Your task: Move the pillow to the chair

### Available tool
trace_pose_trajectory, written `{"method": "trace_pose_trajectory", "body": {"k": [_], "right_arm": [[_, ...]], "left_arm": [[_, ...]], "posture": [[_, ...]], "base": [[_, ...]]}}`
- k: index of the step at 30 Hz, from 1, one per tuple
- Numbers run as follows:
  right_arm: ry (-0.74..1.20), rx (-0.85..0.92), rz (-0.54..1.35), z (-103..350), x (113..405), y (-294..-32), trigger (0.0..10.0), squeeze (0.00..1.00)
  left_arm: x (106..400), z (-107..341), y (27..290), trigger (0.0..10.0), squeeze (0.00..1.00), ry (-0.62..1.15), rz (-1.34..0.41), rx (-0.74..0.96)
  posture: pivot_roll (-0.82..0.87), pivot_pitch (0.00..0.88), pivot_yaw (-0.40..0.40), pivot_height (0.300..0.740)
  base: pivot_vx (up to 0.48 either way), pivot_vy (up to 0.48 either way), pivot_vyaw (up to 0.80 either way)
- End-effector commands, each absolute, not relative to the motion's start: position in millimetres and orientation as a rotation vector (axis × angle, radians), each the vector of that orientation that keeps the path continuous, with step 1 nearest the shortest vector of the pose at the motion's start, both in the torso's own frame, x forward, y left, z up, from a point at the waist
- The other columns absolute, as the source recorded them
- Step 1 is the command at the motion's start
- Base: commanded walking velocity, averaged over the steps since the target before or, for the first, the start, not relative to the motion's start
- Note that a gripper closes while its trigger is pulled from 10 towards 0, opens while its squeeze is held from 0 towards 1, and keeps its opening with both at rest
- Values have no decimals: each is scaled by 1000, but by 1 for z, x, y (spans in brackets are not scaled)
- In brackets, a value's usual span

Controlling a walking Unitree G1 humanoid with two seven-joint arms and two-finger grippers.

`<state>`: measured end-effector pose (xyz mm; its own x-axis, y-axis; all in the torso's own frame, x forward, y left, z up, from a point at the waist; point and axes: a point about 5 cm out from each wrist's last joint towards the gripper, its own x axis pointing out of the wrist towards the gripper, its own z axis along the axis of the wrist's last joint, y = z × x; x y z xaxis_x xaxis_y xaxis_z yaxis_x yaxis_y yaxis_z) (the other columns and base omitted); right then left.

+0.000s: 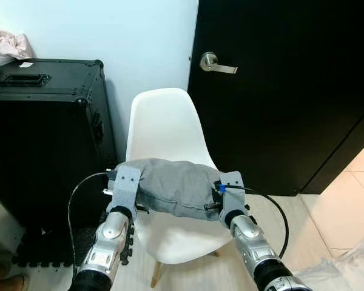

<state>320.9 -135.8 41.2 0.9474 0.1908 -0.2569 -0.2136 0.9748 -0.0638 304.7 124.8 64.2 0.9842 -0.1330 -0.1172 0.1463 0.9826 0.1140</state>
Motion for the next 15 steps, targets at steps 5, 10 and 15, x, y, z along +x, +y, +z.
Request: {"method": "trace_pose_trajectory", "body": {"k": [5, 10, 15], "right_arm": [[194, -85, 265, 51, 325, -125, 10000, 0], [198, -88, 264, 50, 325, -127, 10000, 0], [196, -85, 264, 50, 325, -126, 10000, 0]], "left_arm": [[303, 72, 111, 10000, 0, 46, -164, 80], [301, 72, 110, 10000, 0, 42, -151, 80], [299, 73, 112, 10000, 0, 30, -132, 68]], "posture": [[100, 42, -46, 740], [95, 45, -48, 740], [81, 47, -47, 740]], "base": [[0, 0, 0], [0, 0, 0], [0, 0, 0]]}}
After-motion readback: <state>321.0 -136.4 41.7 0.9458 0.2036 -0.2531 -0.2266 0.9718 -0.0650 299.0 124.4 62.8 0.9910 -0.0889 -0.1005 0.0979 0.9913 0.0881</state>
